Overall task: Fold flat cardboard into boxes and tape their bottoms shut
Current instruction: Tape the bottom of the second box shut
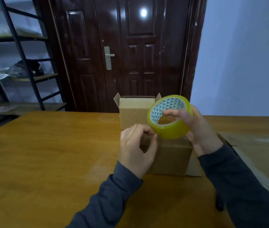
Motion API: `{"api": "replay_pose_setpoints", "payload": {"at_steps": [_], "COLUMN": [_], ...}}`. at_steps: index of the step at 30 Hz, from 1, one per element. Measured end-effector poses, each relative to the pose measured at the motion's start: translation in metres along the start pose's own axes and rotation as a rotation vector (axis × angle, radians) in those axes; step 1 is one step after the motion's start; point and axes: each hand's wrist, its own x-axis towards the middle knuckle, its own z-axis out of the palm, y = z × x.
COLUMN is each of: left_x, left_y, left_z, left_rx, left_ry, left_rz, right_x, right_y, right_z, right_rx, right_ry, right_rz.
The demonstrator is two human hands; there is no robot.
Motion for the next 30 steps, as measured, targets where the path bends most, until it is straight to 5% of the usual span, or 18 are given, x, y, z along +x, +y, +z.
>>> {"api": "replay_pose_setpoints", "payload": {"at_steps": [8,12,18,30], "left_x": [0.003,0.011,0.008,0.02], "left_y": [-0.002,-0.003,-0.007,-0.005], "left_z": [-0.008,-0.016,-0.014,-0.016], "left_rx": [0.17,0.059,-0.07,-0.655], "left_ry": [0.119,0.18,0.056,0.094], "left_rz": [-0.009,-0.095,-0.099,-0.524], "right_x": [-0.01,-0.015,-0.017,-0.017], "right_y": [0.007,0.012,0.011,0.018], "right_z": [-0.007,0.006,0.008,0.012], "right_rx": [-0.123,-0.33,-0.416,-0.672], "right_ry": [-0.054,0.043,0.084,0.13], "right_rz": [-0.164,-0.236,-0.339,-0.428]}}
